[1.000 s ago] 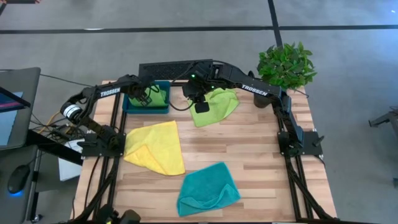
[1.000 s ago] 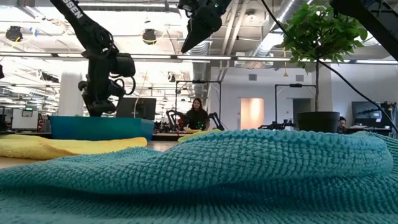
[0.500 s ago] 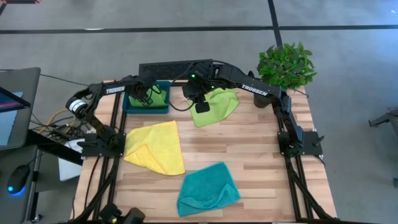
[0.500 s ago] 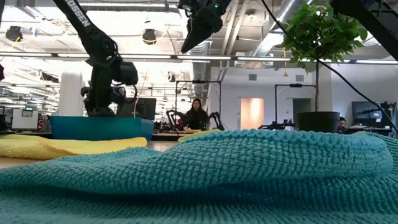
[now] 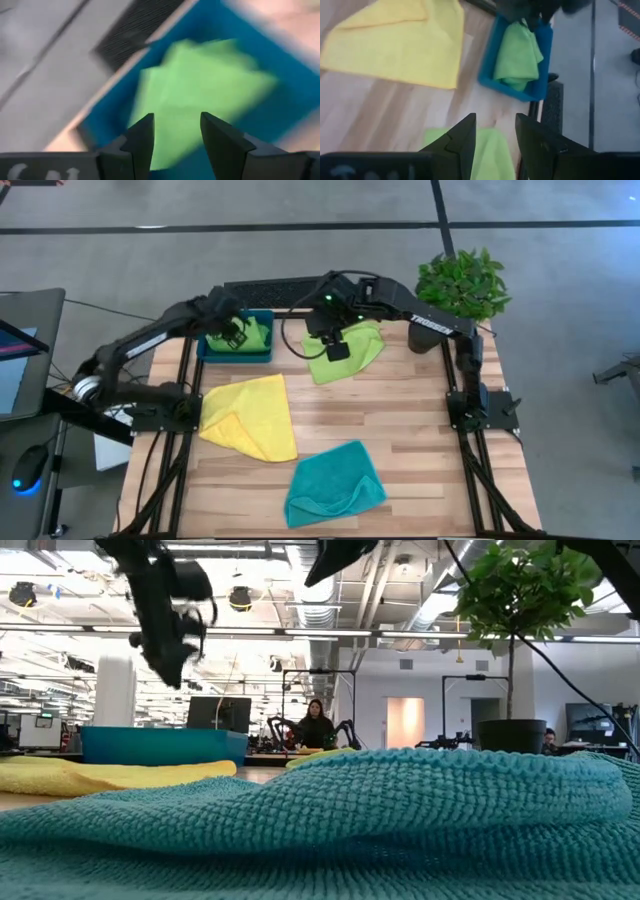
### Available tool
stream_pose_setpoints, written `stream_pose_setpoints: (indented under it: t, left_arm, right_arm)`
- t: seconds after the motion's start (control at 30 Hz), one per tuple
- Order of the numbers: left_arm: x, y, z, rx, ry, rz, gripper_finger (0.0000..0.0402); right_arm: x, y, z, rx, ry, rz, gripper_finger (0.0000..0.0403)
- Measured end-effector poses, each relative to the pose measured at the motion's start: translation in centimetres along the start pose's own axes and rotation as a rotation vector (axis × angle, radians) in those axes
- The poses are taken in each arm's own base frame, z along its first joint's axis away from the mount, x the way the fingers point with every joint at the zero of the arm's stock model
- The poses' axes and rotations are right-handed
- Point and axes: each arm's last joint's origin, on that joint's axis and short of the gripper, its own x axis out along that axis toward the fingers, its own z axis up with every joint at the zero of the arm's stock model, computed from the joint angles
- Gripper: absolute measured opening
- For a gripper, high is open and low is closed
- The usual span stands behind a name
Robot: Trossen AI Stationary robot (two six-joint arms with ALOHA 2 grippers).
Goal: Fold microfiber towels
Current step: Fold the yellow towel
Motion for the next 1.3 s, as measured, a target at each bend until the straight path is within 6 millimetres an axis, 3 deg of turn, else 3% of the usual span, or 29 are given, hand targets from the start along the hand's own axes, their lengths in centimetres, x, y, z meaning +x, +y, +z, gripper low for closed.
stream_pose_setpoints:
  t: [0.23,0.53,0.9,1.1,1.3]
  left_arm:
    - [-6.1,-3.8,-2.0,0.100,-0.190,-0.307,0.0154]
    - [-9.9,-8.5,-5.9,0.208,-0.139,-0.407,0.0154]
    - [-12.8,-12.3,-11.1,0.244,0.005,-0.480,0.0154]
    - [-14.1,-13.6,-13.3,0.269,0.007,-0.512,0.0154]
    - [-14.9,-14.0,-14.5,0.305,-0.038,-0.538,0.0154]
  right_arm:
    - [-2.2,3.1,-0.4,0.076,0.141,0.144,0.0161]
    - [-0.9,8.3,1.9,0.003,0.160,0.253,0.0161]
    - [3.8,15.0,4.5,-0.063,0.021,0.279,0.0161]
    - [8.1,18.4,3.9,-0.079,-0.057,0.277,0.0161]
    - [11.5,20.6,3.1,-0.064,-0.203,0.230,0.0161]
